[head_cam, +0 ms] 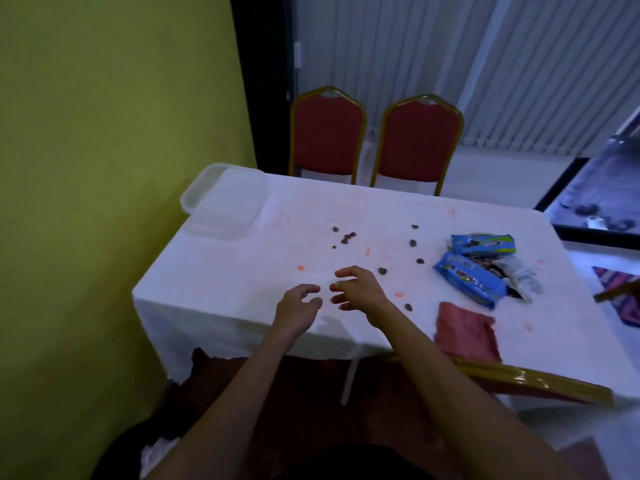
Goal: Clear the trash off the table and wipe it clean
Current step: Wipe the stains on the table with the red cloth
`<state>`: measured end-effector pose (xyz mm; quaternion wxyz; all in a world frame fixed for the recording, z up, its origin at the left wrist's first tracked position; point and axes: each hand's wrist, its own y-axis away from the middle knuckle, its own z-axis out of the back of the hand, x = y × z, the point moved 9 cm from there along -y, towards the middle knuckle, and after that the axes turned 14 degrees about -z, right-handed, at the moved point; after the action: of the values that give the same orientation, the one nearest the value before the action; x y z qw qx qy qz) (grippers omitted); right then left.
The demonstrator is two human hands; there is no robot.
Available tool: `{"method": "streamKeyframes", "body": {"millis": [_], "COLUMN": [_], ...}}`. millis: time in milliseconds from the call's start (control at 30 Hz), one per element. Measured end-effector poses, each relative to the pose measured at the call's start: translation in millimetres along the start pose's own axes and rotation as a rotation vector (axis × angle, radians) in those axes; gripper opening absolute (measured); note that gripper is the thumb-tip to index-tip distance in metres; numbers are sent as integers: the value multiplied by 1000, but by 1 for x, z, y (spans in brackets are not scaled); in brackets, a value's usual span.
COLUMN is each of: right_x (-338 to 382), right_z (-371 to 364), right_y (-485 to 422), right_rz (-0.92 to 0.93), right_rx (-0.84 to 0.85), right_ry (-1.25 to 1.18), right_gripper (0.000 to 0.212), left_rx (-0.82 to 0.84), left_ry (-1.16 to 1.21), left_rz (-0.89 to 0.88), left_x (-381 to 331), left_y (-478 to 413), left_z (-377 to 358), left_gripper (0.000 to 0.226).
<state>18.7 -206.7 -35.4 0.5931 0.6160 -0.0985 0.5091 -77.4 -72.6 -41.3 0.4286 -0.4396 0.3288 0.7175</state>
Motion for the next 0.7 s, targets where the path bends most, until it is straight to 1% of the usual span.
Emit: {"method": "streamKeyframes", "body": {"millis": [133, 233, 333, 467, 700], "right_x": [-14, -24, -29, -32, -32], "right_z": [56, 84, 95, 104, 118], "right_y": [-7, -11, -12, -17, -35], "right_rz": [-51, -77, -95, -126, -202], "right_rx": [-72, -109, -117, -122, -186], "right_ry": [-50, -96, -137, -202, -270], "right_gripper": [24, 25, 23, 22, 22], "left_rx": [71, 127, 155, 233, 302], "left_ry": [11, -4, -39, -86, -123], "left_rz": [-37, -48, -59, -79, -83], "left_x": [-24, -34, -36, -34, -35], "left_y": [-19, -31, -40, -60, -102], "left_z": [-48, -75, -90, -107, -113], "left_gripper": [30, 30, 31, 30, 32]}}
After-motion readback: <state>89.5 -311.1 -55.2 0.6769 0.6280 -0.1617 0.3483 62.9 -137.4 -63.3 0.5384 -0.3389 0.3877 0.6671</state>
